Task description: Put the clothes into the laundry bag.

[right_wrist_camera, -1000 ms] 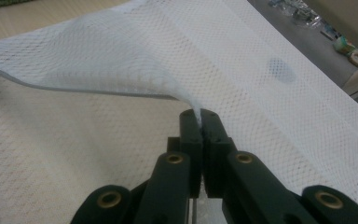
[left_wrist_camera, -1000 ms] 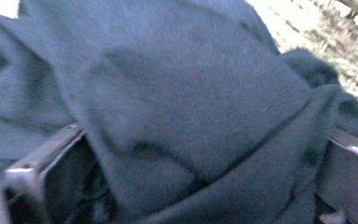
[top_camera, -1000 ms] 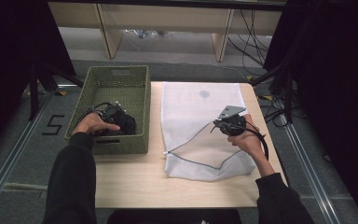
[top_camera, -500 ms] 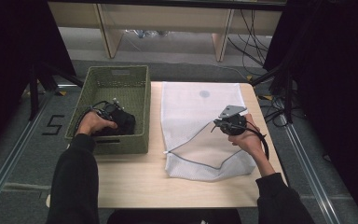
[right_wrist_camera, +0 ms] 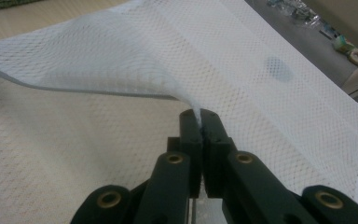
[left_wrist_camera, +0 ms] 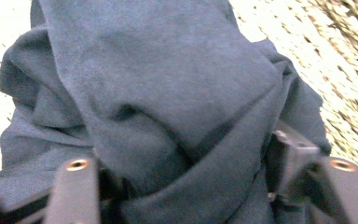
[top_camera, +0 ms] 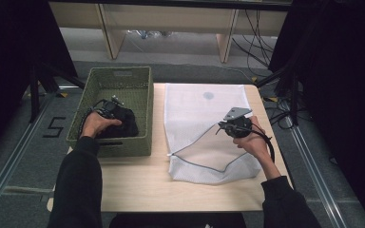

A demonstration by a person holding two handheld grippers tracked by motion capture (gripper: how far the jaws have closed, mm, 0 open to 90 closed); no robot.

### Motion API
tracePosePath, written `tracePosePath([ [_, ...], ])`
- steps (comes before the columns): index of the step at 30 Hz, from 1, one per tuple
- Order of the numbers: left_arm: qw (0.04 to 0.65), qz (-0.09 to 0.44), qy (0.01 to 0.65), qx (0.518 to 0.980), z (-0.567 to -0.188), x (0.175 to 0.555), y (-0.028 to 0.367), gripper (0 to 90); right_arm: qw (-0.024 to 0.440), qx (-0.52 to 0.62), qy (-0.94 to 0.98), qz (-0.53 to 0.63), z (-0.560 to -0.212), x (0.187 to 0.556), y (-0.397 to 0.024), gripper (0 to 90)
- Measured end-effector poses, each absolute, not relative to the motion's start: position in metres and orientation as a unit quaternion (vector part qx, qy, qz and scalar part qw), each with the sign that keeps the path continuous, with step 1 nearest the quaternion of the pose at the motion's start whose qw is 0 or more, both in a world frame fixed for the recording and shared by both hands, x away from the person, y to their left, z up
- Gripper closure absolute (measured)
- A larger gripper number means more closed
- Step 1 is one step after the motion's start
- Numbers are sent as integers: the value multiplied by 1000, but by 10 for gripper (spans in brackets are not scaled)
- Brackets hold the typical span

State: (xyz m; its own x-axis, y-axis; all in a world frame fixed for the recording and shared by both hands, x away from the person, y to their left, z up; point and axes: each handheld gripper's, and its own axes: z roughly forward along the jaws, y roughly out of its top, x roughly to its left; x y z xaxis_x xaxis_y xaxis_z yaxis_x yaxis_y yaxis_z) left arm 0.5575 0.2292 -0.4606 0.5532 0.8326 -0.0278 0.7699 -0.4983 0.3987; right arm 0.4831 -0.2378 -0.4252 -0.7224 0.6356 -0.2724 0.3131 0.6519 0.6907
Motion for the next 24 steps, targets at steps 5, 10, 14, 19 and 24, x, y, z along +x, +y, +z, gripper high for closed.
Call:
tracePosePath([
  [5,196,67,427,880,-460,549,224,150,254,276,872,316,-426,483,-237,898],
  [10,156,73,395,902,-468,552,224,113,257,272,873,314,-426,483,-236,897],
  [14,140,73,394,906,-480,553,224,40,254,278,871,316,-426,483,-236,897],
  [19,135,78,398,904,-486,554,219,0,255,274,873,314,-427,483,-236,897],
  [24,124,76,398,906,-482,557,223,70,257,267,874,315,-426,483,-237,896],
])
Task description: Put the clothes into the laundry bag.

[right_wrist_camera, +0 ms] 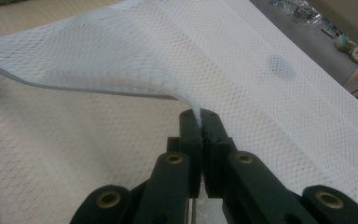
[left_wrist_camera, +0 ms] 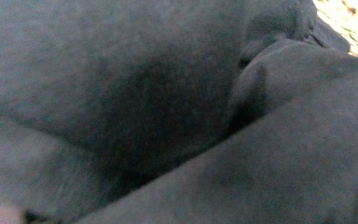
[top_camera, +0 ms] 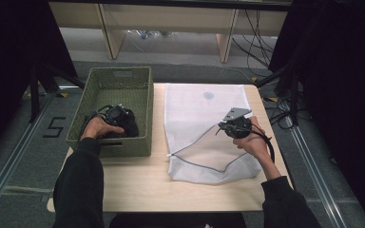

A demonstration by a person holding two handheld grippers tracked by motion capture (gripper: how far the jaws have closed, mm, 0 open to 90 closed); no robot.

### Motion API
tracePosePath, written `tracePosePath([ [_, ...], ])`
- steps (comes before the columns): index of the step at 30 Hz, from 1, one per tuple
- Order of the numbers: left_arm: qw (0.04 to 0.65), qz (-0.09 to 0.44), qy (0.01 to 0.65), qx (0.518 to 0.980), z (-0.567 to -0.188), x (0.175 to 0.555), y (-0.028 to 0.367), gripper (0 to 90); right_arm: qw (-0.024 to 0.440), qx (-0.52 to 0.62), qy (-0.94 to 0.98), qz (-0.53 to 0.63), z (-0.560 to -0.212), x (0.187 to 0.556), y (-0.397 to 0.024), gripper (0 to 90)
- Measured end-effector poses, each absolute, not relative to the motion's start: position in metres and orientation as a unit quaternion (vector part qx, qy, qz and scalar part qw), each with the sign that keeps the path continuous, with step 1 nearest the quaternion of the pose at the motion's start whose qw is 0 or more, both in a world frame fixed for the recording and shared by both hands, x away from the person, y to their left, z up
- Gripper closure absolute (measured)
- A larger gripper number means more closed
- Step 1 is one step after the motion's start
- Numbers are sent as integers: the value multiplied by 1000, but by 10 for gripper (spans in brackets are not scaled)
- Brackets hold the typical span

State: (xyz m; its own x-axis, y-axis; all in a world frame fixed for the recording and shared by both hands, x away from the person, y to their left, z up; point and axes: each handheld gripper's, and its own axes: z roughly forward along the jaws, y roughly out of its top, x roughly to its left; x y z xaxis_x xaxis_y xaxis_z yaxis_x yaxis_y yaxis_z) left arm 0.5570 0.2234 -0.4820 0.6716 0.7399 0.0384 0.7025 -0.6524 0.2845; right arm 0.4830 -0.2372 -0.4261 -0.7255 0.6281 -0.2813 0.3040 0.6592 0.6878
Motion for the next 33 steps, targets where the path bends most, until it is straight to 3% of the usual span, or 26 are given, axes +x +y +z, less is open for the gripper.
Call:
tracePosePath([
  [6,145,75,432,887,-474,555,228,336,256,270,874,314,-426,482,-237,896],
  [12,149,70,448,879,-469,554,232,506,258,271,872,316,-425,482,-238,896],
  [13,146,80,431,887,-468,556,234,523,256,279,869,317,-425,482,-238,896],
  [16,175,95,460,865,-468,554,235,585,254,278,870,319,-425,482,-238,896],
  [23,186,133,471,852,-464,556,237,634,257,272,870,320,-425,483,-241,896],
  [33,252,136,493,822,-439,554,246,638,254,284,866,323,-424,484,-242,897],
])
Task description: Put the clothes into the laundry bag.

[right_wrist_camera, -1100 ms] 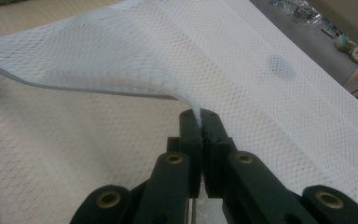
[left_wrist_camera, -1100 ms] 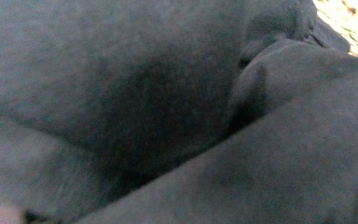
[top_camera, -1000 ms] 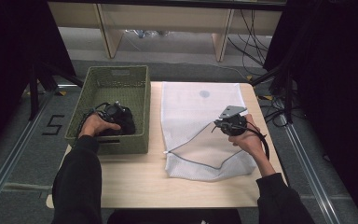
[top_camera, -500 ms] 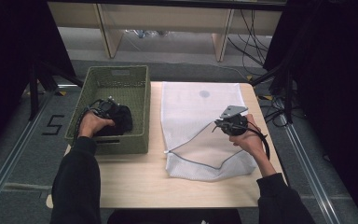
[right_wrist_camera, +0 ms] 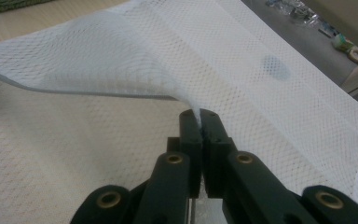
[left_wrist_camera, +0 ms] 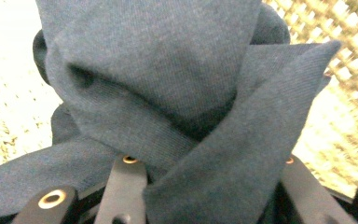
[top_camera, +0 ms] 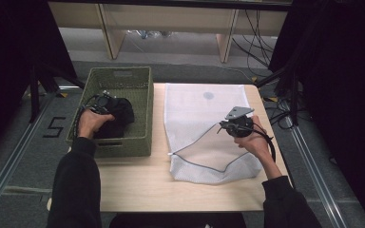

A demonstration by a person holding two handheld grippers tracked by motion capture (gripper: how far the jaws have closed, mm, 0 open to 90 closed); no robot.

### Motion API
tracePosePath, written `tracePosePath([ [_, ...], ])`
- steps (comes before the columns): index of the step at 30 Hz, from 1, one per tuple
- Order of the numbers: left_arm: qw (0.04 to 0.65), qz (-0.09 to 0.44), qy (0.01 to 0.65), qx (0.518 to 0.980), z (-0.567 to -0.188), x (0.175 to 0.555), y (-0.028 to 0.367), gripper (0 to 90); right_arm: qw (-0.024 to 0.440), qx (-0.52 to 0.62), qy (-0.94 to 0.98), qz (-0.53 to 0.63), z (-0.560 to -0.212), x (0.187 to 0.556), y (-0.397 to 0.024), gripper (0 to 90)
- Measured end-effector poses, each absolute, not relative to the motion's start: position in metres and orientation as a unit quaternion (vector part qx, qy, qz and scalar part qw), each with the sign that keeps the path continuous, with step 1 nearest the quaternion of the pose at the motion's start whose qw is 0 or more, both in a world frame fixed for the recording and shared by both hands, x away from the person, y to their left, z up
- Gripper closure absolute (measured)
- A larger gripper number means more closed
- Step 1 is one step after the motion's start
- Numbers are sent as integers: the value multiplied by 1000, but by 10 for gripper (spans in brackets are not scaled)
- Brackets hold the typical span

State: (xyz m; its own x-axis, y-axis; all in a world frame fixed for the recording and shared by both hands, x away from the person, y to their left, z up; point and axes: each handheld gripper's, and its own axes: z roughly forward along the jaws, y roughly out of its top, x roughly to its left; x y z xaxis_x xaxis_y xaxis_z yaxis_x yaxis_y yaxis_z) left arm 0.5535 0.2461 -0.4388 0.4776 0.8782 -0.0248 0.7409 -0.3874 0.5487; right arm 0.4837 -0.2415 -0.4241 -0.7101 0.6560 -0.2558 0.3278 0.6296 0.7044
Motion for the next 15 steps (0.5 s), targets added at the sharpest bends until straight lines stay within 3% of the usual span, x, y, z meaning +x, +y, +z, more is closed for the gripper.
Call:
tracePosePath([
  [10,340,144,512,776,-402,541,260,640,257,277,868,323,-423,485,-242,897],
  [15,354,149,510,770,-387,534,266,640,263,279,864,327,-422,485,-242,897],
])
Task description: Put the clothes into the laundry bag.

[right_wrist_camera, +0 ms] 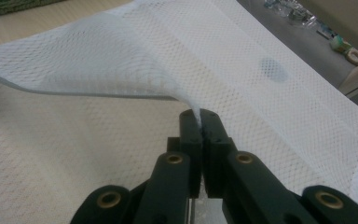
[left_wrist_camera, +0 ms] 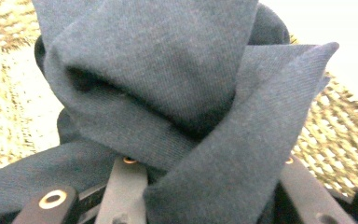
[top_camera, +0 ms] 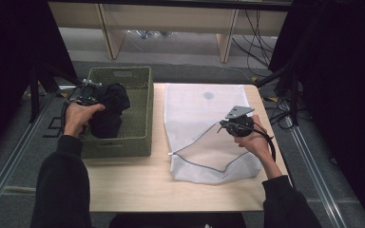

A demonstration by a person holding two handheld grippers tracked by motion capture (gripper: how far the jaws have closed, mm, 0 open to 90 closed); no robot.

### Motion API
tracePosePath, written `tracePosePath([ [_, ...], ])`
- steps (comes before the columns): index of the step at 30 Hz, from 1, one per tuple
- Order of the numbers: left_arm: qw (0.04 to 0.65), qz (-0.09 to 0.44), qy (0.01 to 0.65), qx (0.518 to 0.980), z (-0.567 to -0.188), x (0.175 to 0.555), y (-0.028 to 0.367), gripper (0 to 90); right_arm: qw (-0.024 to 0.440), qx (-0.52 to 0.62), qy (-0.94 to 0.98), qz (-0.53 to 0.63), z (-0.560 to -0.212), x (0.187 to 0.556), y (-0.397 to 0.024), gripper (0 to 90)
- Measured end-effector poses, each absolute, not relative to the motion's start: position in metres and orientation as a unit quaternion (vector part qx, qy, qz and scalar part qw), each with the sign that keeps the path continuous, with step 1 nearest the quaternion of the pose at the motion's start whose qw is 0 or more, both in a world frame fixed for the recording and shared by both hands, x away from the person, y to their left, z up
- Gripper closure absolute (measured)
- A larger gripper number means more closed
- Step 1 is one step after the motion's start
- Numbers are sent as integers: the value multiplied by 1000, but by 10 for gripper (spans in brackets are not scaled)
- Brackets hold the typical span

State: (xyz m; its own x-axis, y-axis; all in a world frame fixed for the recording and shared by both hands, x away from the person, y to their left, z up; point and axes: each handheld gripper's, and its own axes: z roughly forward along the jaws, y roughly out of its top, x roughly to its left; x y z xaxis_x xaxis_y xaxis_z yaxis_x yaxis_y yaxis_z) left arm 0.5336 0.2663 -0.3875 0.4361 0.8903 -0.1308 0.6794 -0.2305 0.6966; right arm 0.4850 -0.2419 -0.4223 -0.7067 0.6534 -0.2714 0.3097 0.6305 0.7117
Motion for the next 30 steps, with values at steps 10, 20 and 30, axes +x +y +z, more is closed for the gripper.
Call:
tracePosePath([
  [10,397,140,483,768,-353,520,258,640,266,273,863,332,-416,486,-244,898],
  [20,448,128,439,768,-315,495,234,639,271,273,858,339,-412,486,-245,897],
  [30,494,82,383,776,-296,464,205,637,280,274,855,340,-411,486,-246,897],
])
